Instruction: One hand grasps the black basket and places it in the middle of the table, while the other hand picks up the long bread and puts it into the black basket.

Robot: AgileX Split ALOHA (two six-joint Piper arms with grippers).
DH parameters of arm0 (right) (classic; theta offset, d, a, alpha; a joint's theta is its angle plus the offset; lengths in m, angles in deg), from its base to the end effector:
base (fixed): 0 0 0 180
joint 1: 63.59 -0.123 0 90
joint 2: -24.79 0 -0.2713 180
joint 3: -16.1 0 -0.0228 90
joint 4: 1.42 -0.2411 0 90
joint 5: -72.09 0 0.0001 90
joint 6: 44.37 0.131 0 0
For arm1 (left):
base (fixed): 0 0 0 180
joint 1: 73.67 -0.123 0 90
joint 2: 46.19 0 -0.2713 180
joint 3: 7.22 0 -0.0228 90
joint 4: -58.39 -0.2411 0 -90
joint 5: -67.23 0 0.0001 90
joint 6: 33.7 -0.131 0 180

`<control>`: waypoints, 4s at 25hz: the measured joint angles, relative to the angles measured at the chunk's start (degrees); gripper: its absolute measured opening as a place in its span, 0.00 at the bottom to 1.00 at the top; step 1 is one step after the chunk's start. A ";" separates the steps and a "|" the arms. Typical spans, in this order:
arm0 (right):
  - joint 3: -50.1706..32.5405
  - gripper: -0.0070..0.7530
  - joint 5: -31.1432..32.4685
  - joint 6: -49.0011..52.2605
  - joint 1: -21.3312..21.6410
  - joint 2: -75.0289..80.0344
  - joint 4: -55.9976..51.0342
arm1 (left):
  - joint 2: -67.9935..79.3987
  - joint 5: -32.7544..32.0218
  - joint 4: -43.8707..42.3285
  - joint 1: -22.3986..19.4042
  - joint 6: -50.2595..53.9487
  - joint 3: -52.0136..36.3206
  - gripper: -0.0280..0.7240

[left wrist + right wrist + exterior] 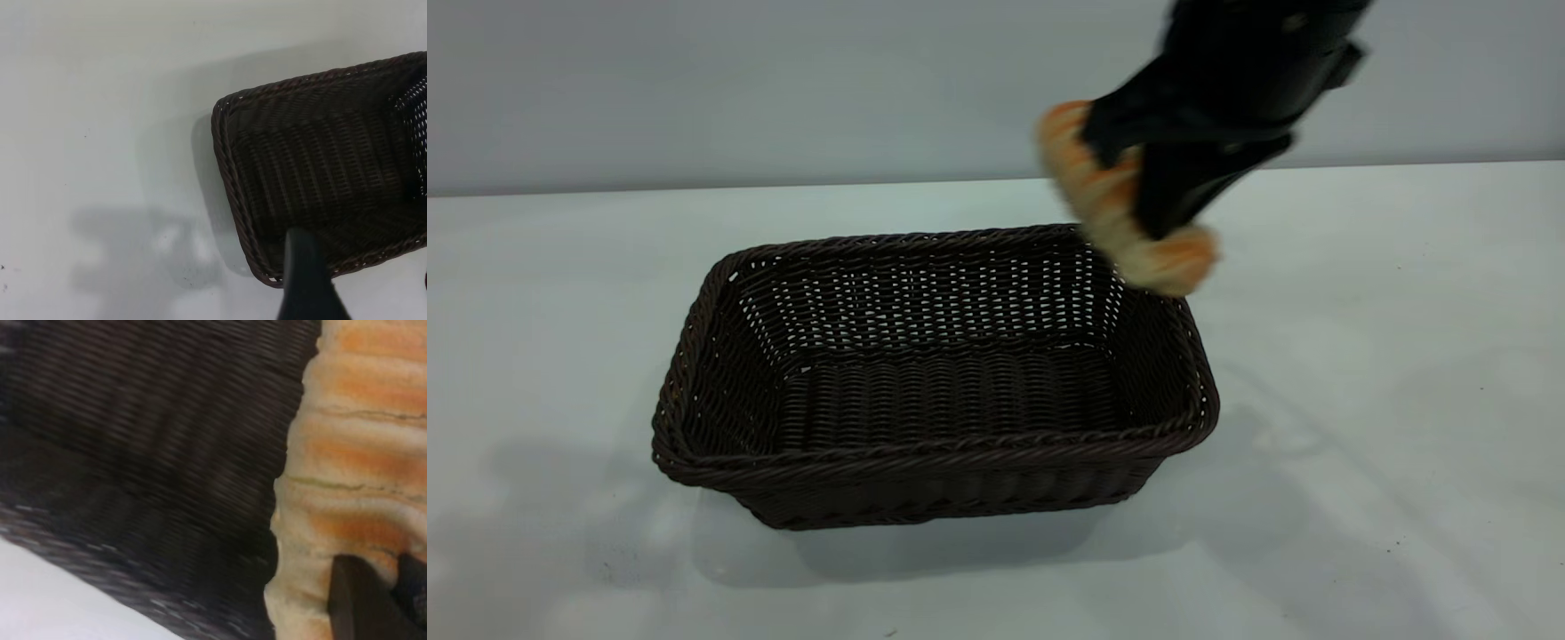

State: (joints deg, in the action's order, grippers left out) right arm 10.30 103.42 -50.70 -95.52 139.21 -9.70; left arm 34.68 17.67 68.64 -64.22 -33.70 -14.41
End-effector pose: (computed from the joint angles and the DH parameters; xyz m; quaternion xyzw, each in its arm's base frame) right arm 0.3297 0.2171 0.1538 -0.2691 0.9300 0.1046 0.2276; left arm 0.2785 -0.0644 0.3266 0.0471 0.9279 -0.1137 0.3518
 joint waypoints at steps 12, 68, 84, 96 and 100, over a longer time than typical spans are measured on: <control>2.21 0.24 -6.05 -8.45 -1.34 9.01 -5.27 | 0.00 -1.81 0.20 0.00 0.00 0.00 0.69; -33.87 0.35 30.21 16.64 11.29 -94.25 14.09 | -61.27 -14.23 -5.99 0.00 2.67 -32.08 0.69; -41.25 0.35 35.08 12.95 11.29 -97.10 11.28 | -65.64 -16.59 -6.69 0.00 2.19 -37.47 0.69; -42.76 0.35 34.40 12.03 11.29 -97.10 11.56 | -65.64 -15.83 -10.25 0.00 0.71 -41.54 0.69; -42.76 0.35 34.33 12.03 11.29 -97.10 11.56 | -65.64 -15.45 -10.25 0.00 0.71 -41.59 0.69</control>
State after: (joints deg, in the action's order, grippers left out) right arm -32.46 137.75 -38.68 -84.23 42.12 1.86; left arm -30.96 2.22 58.39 -64.22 -32.99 -56.00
